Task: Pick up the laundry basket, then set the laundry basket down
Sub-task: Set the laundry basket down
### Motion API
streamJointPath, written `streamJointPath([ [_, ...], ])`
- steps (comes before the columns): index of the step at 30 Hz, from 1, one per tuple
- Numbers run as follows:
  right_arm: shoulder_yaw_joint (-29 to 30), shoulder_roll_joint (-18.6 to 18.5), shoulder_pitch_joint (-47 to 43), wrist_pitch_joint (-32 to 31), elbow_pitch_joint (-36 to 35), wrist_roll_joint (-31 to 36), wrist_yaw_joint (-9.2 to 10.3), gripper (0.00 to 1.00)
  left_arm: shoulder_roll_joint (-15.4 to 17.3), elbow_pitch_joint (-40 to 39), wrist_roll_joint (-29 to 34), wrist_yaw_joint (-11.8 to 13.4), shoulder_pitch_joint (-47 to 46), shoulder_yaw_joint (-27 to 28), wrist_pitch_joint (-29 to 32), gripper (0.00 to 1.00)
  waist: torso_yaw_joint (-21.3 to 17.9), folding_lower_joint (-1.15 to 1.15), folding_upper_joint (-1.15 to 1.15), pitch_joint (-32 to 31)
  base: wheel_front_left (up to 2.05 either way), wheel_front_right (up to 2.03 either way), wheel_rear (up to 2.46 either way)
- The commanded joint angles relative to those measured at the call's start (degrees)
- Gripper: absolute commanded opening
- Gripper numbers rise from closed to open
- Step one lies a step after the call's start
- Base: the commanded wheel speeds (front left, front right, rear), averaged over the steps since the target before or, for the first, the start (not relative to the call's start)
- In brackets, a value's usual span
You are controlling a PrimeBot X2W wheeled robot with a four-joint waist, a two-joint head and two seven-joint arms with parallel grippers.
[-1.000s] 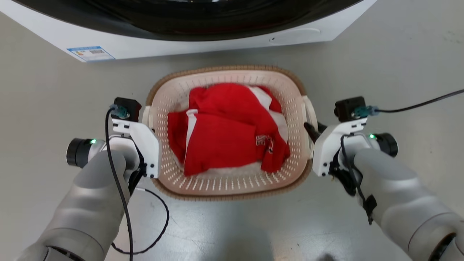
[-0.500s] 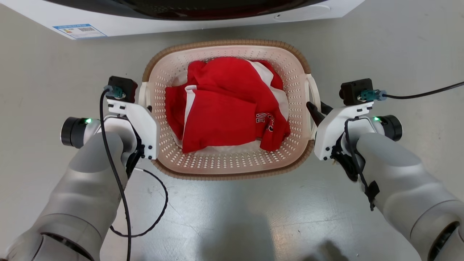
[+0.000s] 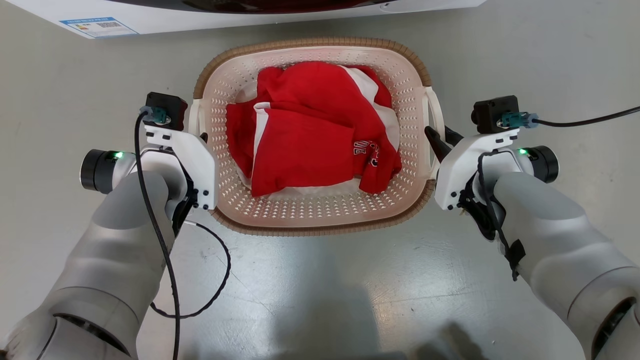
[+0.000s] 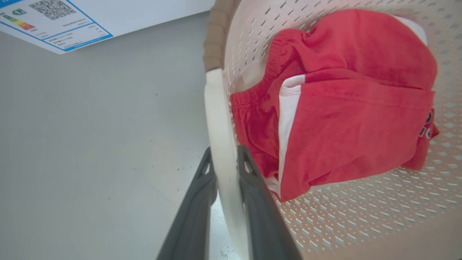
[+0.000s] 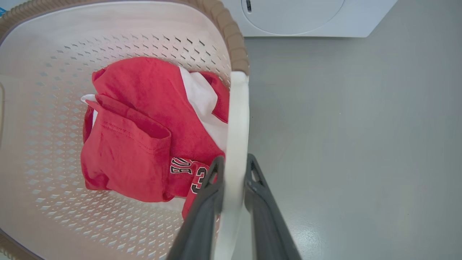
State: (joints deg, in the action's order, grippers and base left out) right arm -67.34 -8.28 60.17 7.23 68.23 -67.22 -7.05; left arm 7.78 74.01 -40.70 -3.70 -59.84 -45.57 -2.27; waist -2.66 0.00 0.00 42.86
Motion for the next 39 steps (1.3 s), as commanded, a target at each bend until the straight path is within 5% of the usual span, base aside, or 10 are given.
streamJointPath([
  [1,-0.90,0.33,-0.81,1.19,-0.16,-0.54,-0.44,0.00,1.79,-0.28,0.73,0.48,-1.33,0.10,-0.15,0.00,0.02,0.00,0.00,0.20,0.00,0.00,0.00],
  [14,-1.94,0.46,-0.43,1.43,0.53,-1.51,-0.44,0.00,1.90,-0.16,0.30,0.87,-1.58,-0.39,-0.02,0.00,0.30,0.00,0.00,1.63,0.00,0.00,0.00],
  [15,-1.95,0.43,-0.30,1.58,0.97,-1.53,-0.44,0.00,1.94,-0.15,0.25,1.22,-1.61,-0.35,-0.20,0.06,0.32,0.00,0.00,1.75,0.00,0.00,0.00],
  [16,-1.88,0.47,-0.15,1.86,1.43,-1.60,-0.44,0.19,1.92,-0.14,0.10,1.50,-1.61,-0.25,-0.17,0.25,0.34,0.00,0.00,1.88,0.00,0.00,0.00],
  [17,-1.77,0.56,0.00,2.29,1.77,-1.67,-0.44,0.70,1.84,-0.14,-0.21,1.64,-1.55,-0.04,0.05,0.25,0.37,0.00,0.00,2.04,0.00,0.00,0.00],
  [18,-1.71,0.68,0.10,2.44,2.05,-1.77,-0.44,1.00,1.76,-0.13,-0.48,1.80,-1.54,0.16,0.09,0.95,0.41,0.00,0.00,2.21,0.00,0.00,0.00],
  [39,-1.68,1.51,-0.09,6.65,4.48,-1.50,-0.44,1.00,0.42,-0.08,-3.56,3.06,0.18,1.80,-1.40,1.00,0.45,0.00,0.00,-0.09,0.00,0.00,0.00],
])
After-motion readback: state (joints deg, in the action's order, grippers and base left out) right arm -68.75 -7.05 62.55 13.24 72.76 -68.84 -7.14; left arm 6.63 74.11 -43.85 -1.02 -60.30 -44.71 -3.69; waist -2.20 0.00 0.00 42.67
